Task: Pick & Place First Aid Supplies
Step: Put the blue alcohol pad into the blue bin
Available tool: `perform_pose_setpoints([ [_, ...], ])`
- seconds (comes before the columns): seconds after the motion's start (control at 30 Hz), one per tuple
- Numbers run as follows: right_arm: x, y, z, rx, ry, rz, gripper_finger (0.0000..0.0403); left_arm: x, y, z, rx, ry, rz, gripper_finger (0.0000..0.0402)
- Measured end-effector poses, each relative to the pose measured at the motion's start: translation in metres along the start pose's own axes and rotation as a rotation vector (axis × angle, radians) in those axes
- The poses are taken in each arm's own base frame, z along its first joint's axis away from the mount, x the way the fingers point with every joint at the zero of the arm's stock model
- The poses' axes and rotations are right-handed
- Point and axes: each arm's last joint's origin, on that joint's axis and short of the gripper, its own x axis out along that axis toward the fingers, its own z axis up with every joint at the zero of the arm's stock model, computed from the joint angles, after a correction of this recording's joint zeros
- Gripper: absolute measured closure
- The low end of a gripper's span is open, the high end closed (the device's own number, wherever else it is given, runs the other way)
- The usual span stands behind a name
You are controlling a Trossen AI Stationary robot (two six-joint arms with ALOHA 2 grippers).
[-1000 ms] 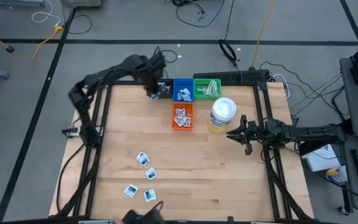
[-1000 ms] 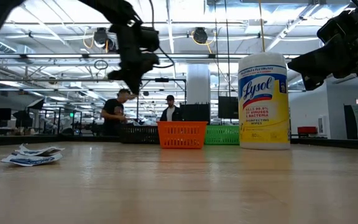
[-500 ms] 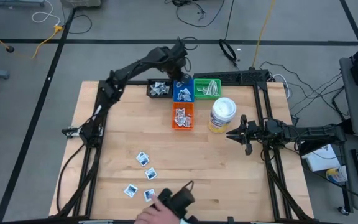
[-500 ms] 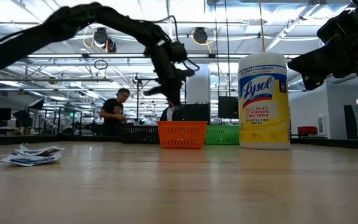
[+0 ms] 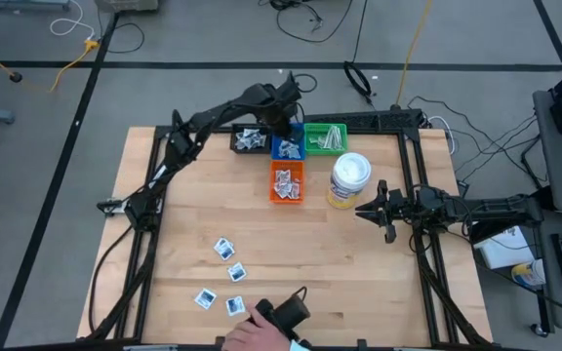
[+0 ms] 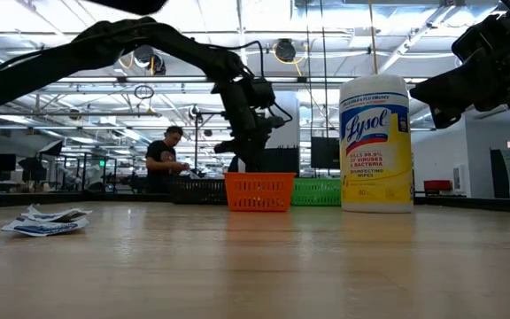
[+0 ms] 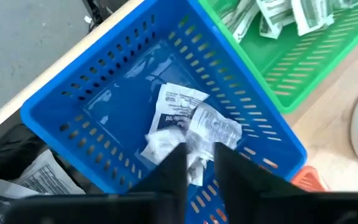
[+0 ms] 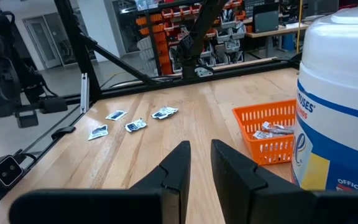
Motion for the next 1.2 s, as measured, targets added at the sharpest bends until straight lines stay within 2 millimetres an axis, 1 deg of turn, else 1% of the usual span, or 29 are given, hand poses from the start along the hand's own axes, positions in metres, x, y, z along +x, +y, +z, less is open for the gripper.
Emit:
perform_pose_setpoints([
  [0.13, 0.0, 0.0, 0.0, 0.0, 0.0, 0.0, 0.0344, -0.011, 0.001, 0.001, -0.014, -0.016, -0.004, 0.0249],
  [0.23, 0.0, 0.0, 0.0, 0.0, 0.0, 0.0, 0.0344, -0.021, 0.003, 0.001, -0.031, -0.022, -0.03, 0.0201],
  [0.33, 0.0, 0.0, 0.0, 0.0, 0.001, 0.0, 0.0344, -0.033, 0.005, -0.001, -0.093, -0.006, -0.029, 0.0168],
  [0.43, 0.0, 0.0, 0.0, 0.0, 0.001, 0.0, 0.0344, -0.049, 0.007, -0.006, -0.117, 0.014, -0.02, 0.0149],
  [0.53, 0.0, 0.0, 0.0, 0.0, 0.0, 0.0, 0.0344, -0.06, 0.009, -0.012, -0.133, 0.052, -0.002, 0.0141],
  [0.67, 0.0, 0.0, 0.0, 0.0, 0.0, 0.0, 0.0344, -0.068, 0.012, -0.021, -0.158, 0.133, 0.045, 0.0143],
  [0.8, 0.0, 0.0, 0.0, 0.0, 0.0, 0.0, 0.0344, -0.069, 0.013, -0.031, -0.15, 0.22, 0.09, 0.0152],
  [0.93, 0.0, 0.0, 0.0, 0.0, 0.001, 0.0, 0.0344, -0.068, 0.007, -0.034, -0.12, 0.233, 0.141, 0.016],
  [1.03, 0.0, 0.0, 0.0, 0.0, 0.0, 0.0, 0.0344, -0.064, 0.008, -0.038, -0.136, 0.272, 0.137, 0.0164],
  [1.1, 0.0, 0.0, 0.0, 0.0, 0.0, 0.0, 0.0344, -0.057, 0.01, -0.047, -0.153, 0.319, 0.156, 0.0165],
  [1.2, 0.0, 0.0, 0.0, 0.0, 0.0, 0.0, 0.0344, -0.055, 0.007, -0.073, -0.167, 0.355, 0.161, 0.0165],
])
